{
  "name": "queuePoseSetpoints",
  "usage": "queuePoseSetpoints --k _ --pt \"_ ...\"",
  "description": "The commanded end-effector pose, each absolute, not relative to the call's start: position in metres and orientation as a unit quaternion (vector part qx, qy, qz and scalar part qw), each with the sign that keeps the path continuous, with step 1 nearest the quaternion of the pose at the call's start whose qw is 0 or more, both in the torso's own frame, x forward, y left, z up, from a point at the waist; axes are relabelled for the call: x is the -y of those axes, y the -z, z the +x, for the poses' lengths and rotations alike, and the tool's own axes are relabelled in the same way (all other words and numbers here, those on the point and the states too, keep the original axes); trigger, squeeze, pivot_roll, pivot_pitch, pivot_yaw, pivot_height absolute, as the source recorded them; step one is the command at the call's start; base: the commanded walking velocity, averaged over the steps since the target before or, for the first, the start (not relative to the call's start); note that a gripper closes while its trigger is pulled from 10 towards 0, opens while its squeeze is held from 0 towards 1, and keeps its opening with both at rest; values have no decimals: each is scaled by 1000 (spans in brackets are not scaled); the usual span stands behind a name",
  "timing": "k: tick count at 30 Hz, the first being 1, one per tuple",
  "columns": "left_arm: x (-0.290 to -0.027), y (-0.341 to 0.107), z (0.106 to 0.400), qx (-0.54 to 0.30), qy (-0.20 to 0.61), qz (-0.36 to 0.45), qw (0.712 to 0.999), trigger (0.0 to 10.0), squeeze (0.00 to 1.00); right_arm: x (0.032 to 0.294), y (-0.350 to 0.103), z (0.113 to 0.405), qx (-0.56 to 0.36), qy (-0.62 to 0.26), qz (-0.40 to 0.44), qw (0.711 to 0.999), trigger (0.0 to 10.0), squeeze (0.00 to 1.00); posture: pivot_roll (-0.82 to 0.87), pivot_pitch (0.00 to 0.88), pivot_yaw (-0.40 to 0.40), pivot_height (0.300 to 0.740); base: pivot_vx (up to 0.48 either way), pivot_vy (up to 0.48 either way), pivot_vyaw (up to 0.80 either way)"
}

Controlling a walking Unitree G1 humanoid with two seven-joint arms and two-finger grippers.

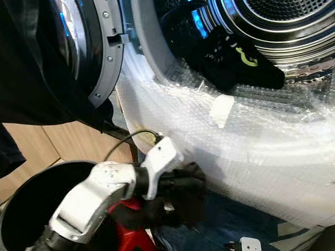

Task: Clothes washing

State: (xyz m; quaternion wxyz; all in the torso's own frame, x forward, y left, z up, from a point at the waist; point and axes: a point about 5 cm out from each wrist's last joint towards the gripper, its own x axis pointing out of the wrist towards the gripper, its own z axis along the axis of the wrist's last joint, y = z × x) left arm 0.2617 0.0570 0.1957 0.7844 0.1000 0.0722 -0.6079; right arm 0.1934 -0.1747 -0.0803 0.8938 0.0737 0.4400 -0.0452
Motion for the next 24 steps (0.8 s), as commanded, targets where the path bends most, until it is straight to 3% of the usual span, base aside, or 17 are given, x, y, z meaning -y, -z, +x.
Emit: queuePoseSetpoints --k 1,8,13,15,17,18,19,20,21,24 --pt "-55 -195 259 -76 615 94 780 0 0 175 79 196 -433 49 79 896 10000 0 159 3 58 740 0 0 0" --pt "-74 -178 257 -113 572 76 809 0 0 179 78 195 -428 32 65 901 10000 0 177 20 50 740 0 0 0" --pt "-94 -169 259 -136 534 82 830 0 0 175 75 198 -413 -38 50 909 10000 0 183 34 45 740 0 0 0" --pt "-108 -163 264 -150 503 83 847 0 0 172 72 198 -401 -123 27 908 10000 0 178 47 44 740 0 0 0" --pt "-111 -161 266 -154 492 83 853 0 0 171 72 196 -398 -154 20 904 10000 0 172 50 40 740 0 0 0" --pt "-113 -159 267 -157 488 79 855 0 0 171 72 194 -398 -185 14 899 10000 251 170 46 38 740 0 0 0" --pt "-114 -158 267 -159 485 76 856 0 0 171 72 192 -398 -205 9 894 10000 251 170 45 38 740 0 0 0" --pt "-115 -155 268 -165 485 71 856 0 0 169 72 188 -396 -248 4 884 10000 1000 170 46 40 740 0 0 0" --pt "-117 -150 267 -176 485 72 854 0 0 168 71 181 -393 -313 3 865 10000 1000 168 50 41 740 0 0 0" --pt "-119 -141 266 -189 485 69 851 0 0 173 68 174 -390 -373 4 842 10000 1000 159 52 38 740 0 0 0"
